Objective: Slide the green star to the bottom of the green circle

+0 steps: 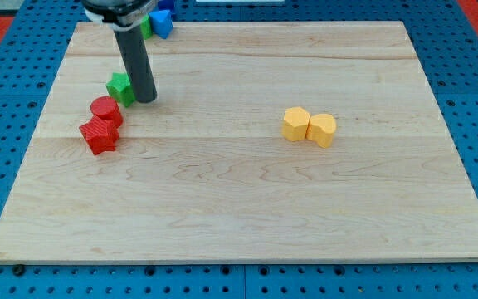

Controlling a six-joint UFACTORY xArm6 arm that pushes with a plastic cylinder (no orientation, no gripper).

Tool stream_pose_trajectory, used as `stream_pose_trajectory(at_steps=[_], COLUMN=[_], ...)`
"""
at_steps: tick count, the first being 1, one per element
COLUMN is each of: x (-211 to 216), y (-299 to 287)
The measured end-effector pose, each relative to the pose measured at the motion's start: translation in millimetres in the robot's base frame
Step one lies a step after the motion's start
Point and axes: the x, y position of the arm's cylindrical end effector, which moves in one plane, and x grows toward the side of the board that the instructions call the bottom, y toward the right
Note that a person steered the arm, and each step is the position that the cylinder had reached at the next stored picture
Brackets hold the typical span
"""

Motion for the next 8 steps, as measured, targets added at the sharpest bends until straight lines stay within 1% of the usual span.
stream_pose_trajectory(at_steps=[1, 2, 3, 6, 7, 8], x=[-3, 31, 35, -55, -60, -35], y=[14, 13, -32, -21, -17, -40])
